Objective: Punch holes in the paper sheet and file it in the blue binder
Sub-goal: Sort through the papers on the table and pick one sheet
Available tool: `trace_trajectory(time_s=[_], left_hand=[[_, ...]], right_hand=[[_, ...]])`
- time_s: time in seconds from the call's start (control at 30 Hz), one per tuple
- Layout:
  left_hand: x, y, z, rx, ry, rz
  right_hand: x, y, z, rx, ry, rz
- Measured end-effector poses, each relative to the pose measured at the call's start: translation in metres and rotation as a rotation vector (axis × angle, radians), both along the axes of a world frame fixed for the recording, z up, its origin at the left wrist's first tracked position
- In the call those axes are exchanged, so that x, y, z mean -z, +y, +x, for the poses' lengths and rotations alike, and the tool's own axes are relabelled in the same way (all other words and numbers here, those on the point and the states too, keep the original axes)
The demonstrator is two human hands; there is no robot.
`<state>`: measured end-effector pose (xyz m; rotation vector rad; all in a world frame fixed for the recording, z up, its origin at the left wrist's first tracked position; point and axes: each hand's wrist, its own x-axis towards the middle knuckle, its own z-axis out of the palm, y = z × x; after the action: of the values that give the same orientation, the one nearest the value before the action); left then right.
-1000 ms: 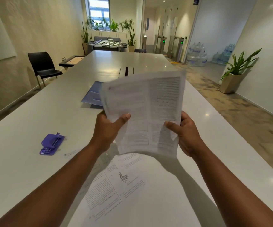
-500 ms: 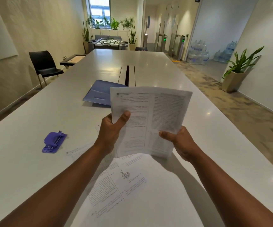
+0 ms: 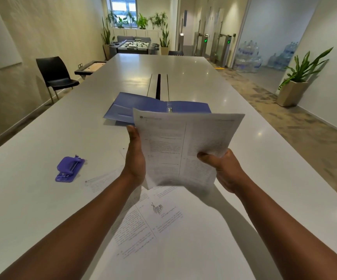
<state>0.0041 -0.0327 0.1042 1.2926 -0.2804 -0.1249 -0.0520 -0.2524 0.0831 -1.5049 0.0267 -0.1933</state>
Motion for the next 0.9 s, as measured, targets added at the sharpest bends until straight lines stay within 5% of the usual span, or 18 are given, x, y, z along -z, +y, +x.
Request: trace_trajectory(time_s=[0.63,0.9], left_hand=[[0.023,0.004,0.005,-0.009,-0.004,0.302],[0.035,-0.001,0.018,-0.008,0.069,0.450]], right_hand=[[0.013,0.005,0.000,0.039,0.084,-0.093],[-0.002,0.002,0.017,0.228,0.212,-0.311]])
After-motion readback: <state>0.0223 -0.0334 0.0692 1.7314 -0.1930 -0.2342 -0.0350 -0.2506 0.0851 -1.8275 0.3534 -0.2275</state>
